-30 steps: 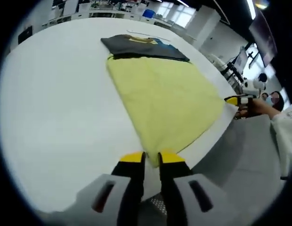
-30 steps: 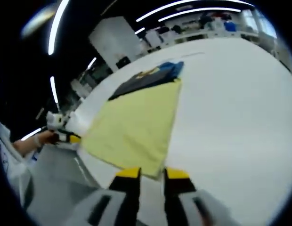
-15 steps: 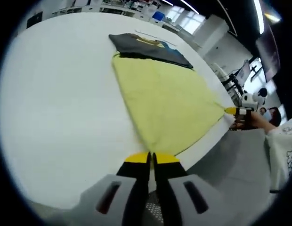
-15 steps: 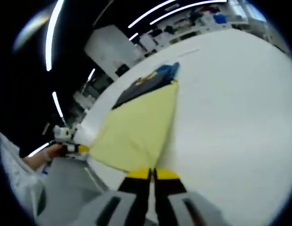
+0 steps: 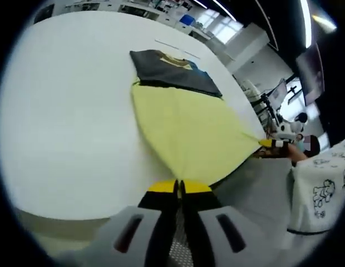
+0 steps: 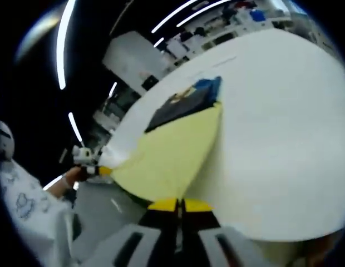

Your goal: Fold the garment on the visible template until the final outline fits inside the template.

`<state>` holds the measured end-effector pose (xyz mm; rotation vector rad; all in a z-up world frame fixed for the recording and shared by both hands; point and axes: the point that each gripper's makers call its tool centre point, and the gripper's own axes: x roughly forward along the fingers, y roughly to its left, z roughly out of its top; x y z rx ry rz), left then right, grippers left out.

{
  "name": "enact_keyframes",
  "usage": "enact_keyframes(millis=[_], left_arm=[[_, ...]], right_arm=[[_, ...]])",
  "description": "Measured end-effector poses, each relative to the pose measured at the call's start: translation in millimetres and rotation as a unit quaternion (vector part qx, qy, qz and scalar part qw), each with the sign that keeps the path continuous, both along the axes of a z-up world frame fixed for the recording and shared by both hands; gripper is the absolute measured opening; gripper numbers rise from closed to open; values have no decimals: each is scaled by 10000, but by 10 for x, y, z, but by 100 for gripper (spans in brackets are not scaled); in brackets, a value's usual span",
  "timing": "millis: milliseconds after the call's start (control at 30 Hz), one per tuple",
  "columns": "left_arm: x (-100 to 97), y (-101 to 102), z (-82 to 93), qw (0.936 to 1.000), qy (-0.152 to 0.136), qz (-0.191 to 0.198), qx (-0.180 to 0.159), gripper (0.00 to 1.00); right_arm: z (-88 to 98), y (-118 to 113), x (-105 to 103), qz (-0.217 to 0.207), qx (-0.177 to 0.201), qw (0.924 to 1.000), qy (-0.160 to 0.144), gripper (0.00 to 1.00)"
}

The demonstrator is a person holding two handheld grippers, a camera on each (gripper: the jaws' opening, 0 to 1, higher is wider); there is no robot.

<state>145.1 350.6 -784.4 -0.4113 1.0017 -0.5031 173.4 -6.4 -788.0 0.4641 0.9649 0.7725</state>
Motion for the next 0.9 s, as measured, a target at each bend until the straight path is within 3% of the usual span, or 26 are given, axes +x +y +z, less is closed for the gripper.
enact_keyframes(millis=[67,400,433,467,500,567,700,833,867,900], left_arm=[[39,16,156,9995,-124,206,-185,0],[-113,-120,604,9976,-427,343,-434,0],[-110,-137,646,9967,-435,406,-551,0],[-44,-191,776,9918,-566,632,-959,0],[-9,-174,816,9897,-583,779,-1051,0],[59,-95,844,9914,-767,684,-817,0],[321,-45,1009,9839,-962,877,-1224,0],[682,42,1089,9811,-1399,788,-1076,0],[781,42,1097,9811,-1319,843,-1139,0],[852,36,1118,9803,-1428,792,-1111,0]], right_arm=[[31,-34,-80,-38,80,9999,84,0],[345,-88,-290,-200,439,9979,430,0],[386,-88,-286,-215,481,9976,444,0],[466,-88,-273,-224,561,9973,429,0],[574,-82,-205,-357,726,9961,362,0],[698,-55,-132,-451,854,9949,301,0],[987,6,179,-650,1208,9905,-63,0],[1121,-16,591,-937,1485,9840,-317,0],[1139,-5,652,-940,1507,9836,-326,0],[1164,22,711,-898,1511,9836,-411,0]])
